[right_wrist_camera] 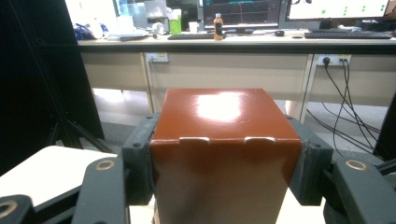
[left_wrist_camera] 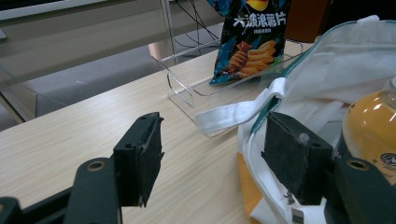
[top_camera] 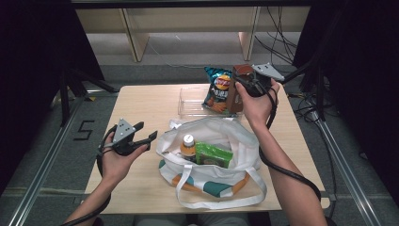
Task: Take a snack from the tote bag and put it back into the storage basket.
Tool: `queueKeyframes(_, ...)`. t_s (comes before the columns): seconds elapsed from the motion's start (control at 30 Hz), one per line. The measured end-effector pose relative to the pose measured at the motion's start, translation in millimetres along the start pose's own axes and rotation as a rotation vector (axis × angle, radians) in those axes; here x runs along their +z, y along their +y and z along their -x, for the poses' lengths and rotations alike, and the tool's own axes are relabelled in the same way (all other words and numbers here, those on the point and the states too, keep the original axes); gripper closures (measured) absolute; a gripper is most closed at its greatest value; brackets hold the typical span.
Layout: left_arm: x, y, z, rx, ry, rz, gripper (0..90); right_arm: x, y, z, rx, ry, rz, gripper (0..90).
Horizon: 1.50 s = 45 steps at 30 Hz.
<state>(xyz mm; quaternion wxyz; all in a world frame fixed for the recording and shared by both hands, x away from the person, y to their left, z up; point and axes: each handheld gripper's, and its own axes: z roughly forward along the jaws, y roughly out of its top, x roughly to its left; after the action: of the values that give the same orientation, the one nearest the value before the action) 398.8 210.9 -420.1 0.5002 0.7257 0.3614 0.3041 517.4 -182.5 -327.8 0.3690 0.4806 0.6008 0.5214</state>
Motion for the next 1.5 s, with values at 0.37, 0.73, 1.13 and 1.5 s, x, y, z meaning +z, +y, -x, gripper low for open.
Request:
queueKeyframes(0.37,0.7,-0.5,0.9,-0.003,-0.001,-0.002,36.2,6.9,-2.1,-0.1,0.012,-0.013,-0.009,39.4)
queueKeyframes(0.73,0.1,-0.6,0.4,0.0,-0.002,-0.001,36.3,13.1,-6.6,-3.0,0.031,-0.053,-0.013,39.4)
queueKeyframes(1.13,0.5,-0.7,0.3,0.001,-0.006,0.006,36.4,20.2,-9.4,-5.6,0.002,-0.063,-0.008,39.4)
queueKeyframes(1.5,-1.1,-1.5,2.1,-0.022,0.006,-0.014,36.4,22.3,-12.5,-8.0,0.052,-0.09,-0.025,39.3)
